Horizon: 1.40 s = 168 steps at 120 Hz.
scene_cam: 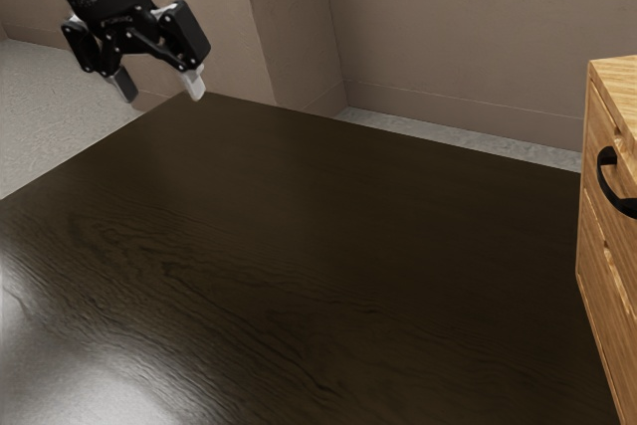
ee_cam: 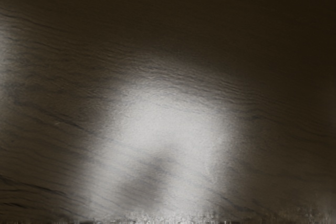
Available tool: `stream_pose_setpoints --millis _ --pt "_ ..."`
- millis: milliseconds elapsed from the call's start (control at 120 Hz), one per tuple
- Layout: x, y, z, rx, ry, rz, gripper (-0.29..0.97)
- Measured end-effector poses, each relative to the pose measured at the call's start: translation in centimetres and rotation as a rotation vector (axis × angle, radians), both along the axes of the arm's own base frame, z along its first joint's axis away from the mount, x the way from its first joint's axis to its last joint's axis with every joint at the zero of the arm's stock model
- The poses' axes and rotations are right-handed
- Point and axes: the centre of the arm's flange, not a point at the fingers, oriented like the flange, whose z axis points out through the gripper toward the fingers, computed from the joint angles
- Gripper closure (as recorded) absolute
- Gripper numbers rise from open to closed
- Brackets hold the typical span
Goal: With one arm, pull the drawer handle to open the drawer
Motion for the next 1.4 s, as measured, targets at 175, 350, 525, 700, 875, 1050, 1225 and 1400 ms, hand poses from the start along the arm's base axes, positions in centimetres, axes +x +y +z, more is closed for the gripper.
stream_pose_setpoints --millis 175,350,525,700,875,1050,1225,1400 --pt "0.1 -0.6 -0.4 -0.022 0.018 -0.016 0.0" --pt "0.5 -1.1 -0.8 -0.028 0.03 -0.025 0.0" --pt "1.0 -1.7 -1.4 -0.033 0.045 -0.031 0.0" --pt "2.7 -2.9 -2.9 -0.085 0.06 0.007 0.0" --pt "3.9 -8.6 -5.7 -0.2 0.033 -0.006 0.0" --pt "3.1 -16.8 -5.2 -0.262 -0.072 -0.061 0.0" --pt "2.8 -23.4 -4.1 -0.357 -0.091 -0.08 0.0" --pt "5.7 -26.1 -7.6 -0.439 -0.032 -0.016 0.0"
